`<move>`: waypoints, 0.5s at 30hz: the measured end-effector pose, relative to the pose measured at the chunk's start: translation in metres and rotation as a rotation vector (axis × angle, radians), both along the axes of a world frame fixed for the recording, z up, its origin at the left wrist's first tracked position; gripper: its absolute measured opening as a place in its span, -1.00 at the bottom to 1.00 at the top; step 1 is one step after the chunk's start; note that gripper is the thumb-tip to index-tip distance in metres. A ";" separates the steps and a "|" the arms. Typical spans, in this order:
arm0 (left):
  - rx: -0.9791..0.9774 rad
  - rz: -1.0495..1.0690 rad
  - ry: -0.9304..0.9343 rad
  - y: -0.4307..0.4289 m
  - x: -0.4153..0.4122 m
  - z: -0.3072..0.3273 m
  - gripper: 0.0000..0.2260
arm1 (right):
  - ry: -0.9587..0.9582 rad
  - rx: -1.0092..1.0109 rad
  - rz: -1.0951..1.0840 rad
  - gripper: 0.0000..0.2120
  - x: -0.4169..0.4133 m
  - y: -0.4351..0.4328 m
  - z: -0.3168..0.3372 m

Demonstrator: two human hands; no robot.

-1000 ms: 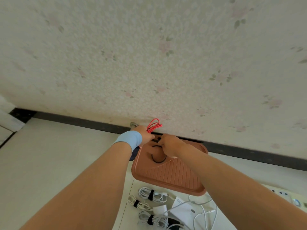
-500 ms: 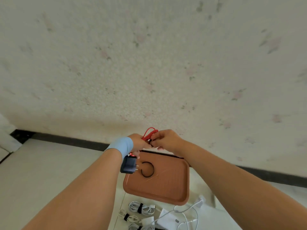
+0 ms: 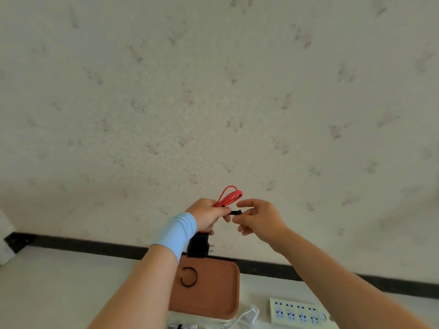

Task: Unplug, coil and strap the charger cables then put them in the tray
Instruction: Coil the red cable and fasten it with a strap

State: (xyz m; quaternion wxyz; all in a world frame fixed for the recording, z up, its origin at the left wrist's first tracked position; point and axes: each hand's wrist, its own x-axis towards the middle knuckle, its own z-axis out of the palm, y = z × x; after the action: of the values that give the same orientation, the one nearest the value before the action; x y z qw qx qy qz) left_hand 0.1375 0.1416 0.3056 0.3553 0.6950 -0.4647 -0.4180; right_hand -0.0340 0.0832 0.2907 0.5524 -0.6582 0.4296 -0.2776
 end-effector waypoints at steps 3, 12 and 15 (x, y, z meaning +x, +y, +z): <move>-0.084 0.089 0.044 0.006 -0.017 0.016 -0.78 | 0.119 -0.098 -0.009 -0.69 -0.030 0.011 0.009; 0.075 -0.002 0.040 0.006 -0.040 0.022 -0.75 | -0.328 0.000 -0.095 -0.94 -0.062 0.000 0.034; 0.211 -0.176 0.024 -0.001 -0.043 0.022 -0.73 | -0.504 0.068 -0.086 -0.92 -0.064 -0.007 0.039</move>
State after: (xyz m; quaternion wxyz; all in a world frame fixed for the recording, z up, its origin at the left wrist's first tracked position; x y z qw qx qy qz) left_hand 0.0941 0.1403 0.3272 0.2479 0.6798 -0.4733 -0.5024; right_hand -0.0980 0.0758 0.3298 0.6515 -0.5302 0.3151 -0.4418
